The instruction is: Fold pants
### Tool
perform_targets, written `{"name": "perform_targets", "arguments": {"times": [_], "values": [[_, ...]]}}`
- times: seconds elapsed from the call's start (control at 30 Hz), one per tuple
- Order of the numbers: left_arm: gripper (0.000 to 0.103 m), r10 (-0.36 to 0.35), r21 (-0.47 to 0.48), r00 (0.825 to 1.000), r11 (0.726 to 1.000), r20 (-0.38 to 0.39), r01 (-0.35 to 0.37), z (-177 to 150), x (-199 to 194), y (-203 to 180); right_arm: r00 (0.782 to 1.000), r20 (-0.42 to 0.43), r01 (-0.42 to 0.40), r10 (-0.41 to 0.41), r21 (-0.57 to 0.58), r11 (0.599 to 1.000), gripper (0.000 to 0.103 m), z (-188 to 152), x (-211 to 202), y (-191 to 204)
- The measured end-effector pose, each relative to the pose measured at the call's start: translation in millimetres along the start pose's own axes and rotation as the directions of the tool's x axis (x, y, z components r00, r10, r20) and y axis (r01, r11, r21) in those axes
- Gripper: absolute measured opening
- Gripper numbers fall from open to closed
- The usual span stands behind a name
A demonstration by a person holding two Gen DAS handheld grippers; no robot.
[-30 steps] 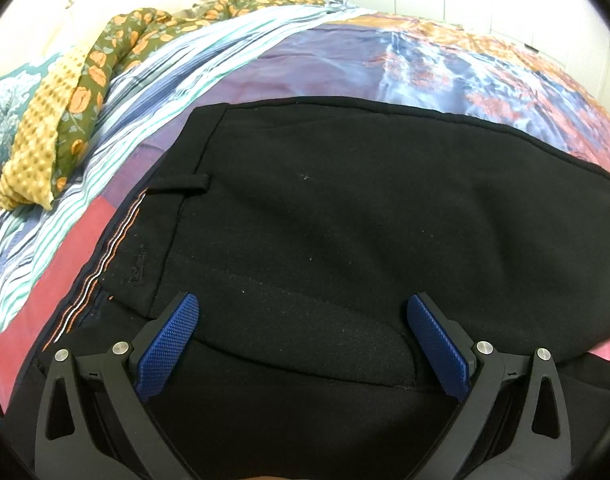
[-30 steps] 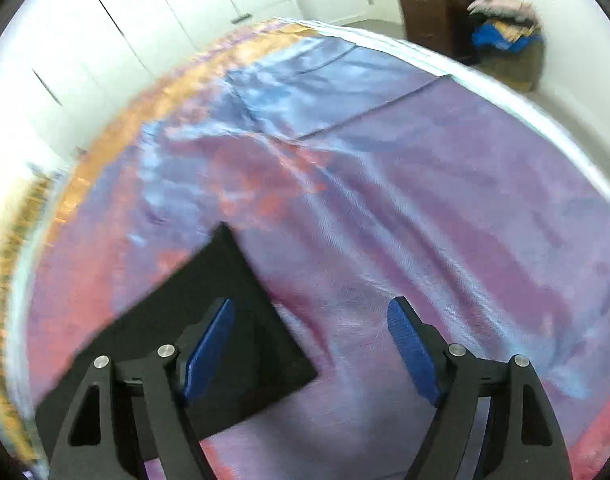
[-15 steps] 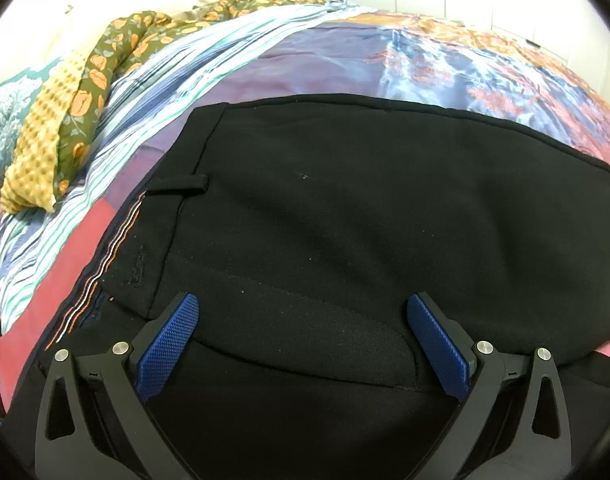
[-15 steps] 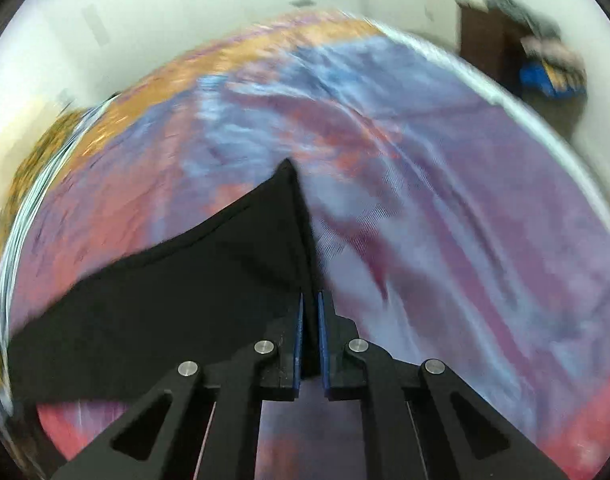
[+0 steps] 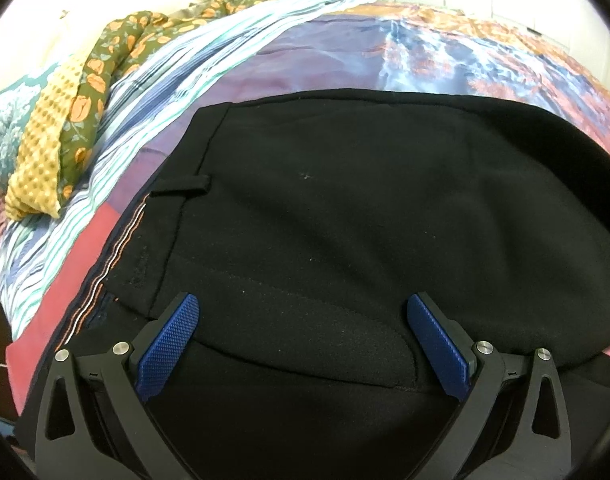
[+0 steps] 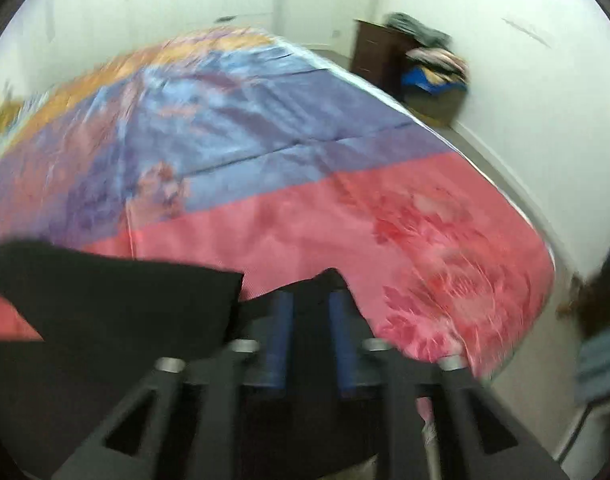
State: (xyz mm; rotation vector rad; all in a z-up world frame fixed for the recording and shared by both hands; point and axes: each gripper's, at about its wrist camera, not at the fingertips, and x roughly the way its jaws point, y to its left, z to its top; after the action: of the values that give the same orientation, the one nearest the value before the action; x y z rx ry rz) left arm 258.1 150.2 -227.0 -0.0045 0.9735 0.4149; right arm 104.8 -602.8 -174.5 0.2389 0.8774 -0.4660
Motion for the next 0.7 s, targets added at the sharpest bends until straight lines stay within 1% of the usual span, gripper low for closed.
{"name": "perform_targets", "arguments": {"times": [0.03,0.1,0.13,0.17,0.23,0.27,0.3,0.33,0.37,0.4,0.43,0.47,0.5,0.53,0.57,0.6,0.63,0.7], "values": [[0.102,0.003,0.000,1.000,1.000,-0.015,-0.003,1.4,-1.6,0.1,0.999,0.008,-0.033,0.033,0.024,0.999,0.055,-0.3,-6.2,-2.7],[0.102,-0.008,-0.008,0.998,1.000,-0.059,0.008,5.9,-11.3,0.9,0.995,0.017,-0.097,0.097,0.037,0.995,0.055,-1.9,-20.4,0.6],[0.102,-0.046,-0.019,0.996,0.999,-0.079,0.045,6.0,-21.9,1.1,0.991,0.018,-0.134,0.133,0.038,0.990,0.057,-4.8,-26.5,4.4],[0.102,-0.083,-0.026,0.993,0.996,-0.080,0.081,3.3,-31.8,-0.4,0.986,0.016,-0.166,0.166,0.037,0.985,0.059,-11.2,-33.8,8.4],[0.102,-0.158,-0.008,0.986,0.987,-0.057,0.157,-9.3,-62.6,-9.5,0.962,0.009,-0.274,0.274,0.027,0.961,0.070,-34.0,-47.7,29.4],[0.102,-0.191,0.007,0.980,0.981,-0.051,0.192,-17.3,-75.3,-15.1,0.951,0.002,-0.309,0.309,0.018,0.951,0.071,-42.8,-48.4,39.9],[0.102,-0.237,0.025,0.970,0.971,-0.055,0.238,-28.8,-90.5,-23.3,0.930,-0.014,-0.367,0.367,0.000,0.930,0.071,-56.7,-50.0,59.0],[0.102,-0.272,0.036,0.960,0.961,-0.061,0.275,-40.0,-102.4,-30.6,0.918,-0.024,-0.395,0.395,-0.010,0.918,0.071,-65.3,-52.1,69.0],[0.102,-0.319,0.053,0.946,0.945,-0.066,0.322,-56.8,-117.2,-40.6,0.898,-0.043,-0.439,0.438,-0.024,0.898,0.071,-76.0,-50.7,85.6],[0.102,-0.341,0.065,0.938,0.936,-0.069,0.345,-67.4,-125.0,-47.2,0.883,-0.069,-0.467,0.465,-0.032,0.884,0.071,-85.7,-47.7,101.4],[0.102,-0.355,0.083,0.932,0.929,-0.076,0.361,-81.1,-131.7,-55.9,0.875,-0.088,-0.480,0.476,-0.036,0.876,0.071,-92.3,-44.8,110.7],[0.102,-0.358,0.096,0.930,0.926,-0.085,0.365,-90.8,-133.5,-61.2,0.867,-0.111,-0.494,0.486,-0.054,0.868,0.071,-100.2,-39.3,124.2],[0.102,-0.356,0.109,0.928,0.924,-0.107,0.367,-103.6,-131.2,-68.1,0.872,-0.127,-0.484,0.473,-0.082,0.871,0.071,-105.7,-34.0,132.3],[0.102,-0.345,0.121,0.930,0.925,-0.129,0.360,-113.5,-127.1,-74.2,0.879,-0.142,-0.469,0.454,-0.100,0.877,0.071,-108.9,-26.9,137.7],[0.102,-0.321,0.142,0.938,0.930,-0.127,0.338,-122.8,-123.8,-79.0,0.886,-0.165,-0.453,0.433,-0.113,0.884,0.072,-112.4,-19.4,141.1],[0.102,-0.303,0.174,0.949,0.933,-0.092,0.315,-130.0,-124.7,-82.9,0.885,-0.181,-0.452,0.428,-0.118,0.884,0.072,-114.3,-13.4,141.6],[0.102,-0.293,0.200,0.953,0.932,-0.073,0.302,-133.3,-124.9,-86.4,0.883,-0.183,-0.457,0.433,-0.118,0.882,0.072,-114.9,-10.6,141.0],[0.102,-0.301,0.189,0.949,0.931,-0.091,0.313,-132.3,-122.2,-86.4,0.874,-0.182,-0.473,0.451,-0.102,0.875,0.072,-114.3,-7.3,137.0]]}}
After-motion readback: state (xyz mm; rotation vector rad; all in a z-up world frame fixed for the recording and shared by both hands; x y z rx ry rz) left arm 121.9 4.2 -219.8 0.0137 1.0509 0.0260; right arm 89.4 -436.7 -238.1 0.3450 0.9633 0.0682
